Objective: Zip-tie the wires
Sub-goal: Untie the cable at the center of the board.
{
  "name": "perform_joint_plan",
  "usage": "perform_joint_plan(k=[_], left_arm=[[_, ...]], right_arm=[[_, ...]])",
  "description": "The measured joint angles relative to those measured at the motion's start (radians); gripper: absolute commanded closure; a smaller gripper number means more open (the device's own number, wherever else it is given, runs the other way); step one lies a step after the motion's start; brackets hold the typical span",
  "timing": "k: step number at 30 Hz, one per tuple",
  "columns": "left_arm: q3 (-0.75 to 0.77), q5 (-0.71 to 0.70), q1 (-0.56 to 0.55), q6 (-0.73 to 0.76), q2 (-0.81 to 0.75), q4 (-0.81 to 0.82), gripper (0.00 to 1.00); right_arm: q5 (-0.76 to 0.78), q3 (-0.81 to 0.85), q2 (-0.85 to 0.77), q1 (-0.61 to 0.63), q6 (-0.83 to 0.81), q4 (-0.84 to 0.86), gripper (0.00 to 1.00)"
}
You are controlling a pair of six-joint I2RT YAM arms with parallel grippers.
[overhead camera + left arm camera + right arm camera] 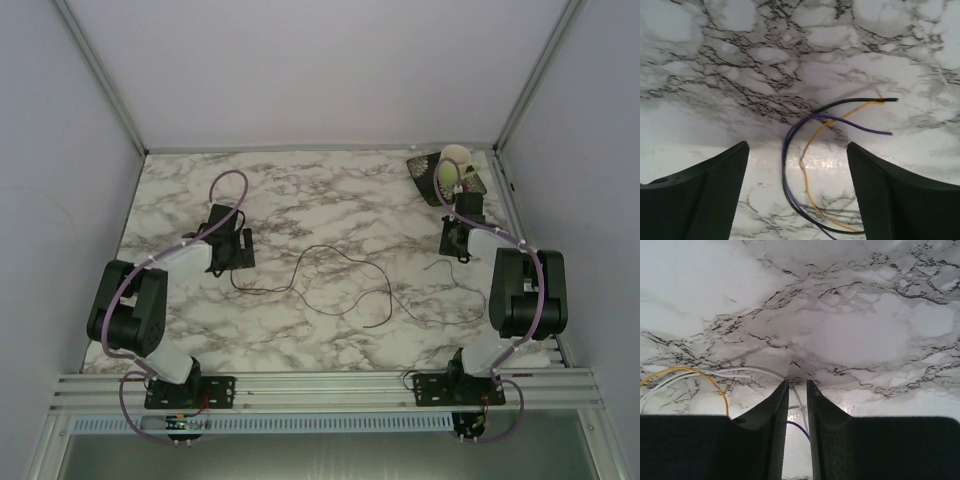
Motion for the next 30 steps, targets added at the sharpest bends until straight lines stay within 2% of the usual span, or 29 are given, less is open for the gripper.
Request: perform_joint_plan(k=[9, 26, 30], left_arm=[[0.03, -0.002, 0.0, 0.019, 0.047, -0.002, 0.53], [0.02, -0.009, 0.007, -0.001, 0.053, 0.025, 0.68], [0.018, -0.003, 0.024, -0.008, 0.053, 0.029, 0.77]], right_arm=[[0.003, 0.0, 0.0, 0.001, -0.009, 0.0, 0.81], [0.01, -0.002, 0.0, 0.001, -0.026, 0.001, 0.9], [0.012, -0.002, 0.0, 0.001, -0.031, 0.002, 0.94]])
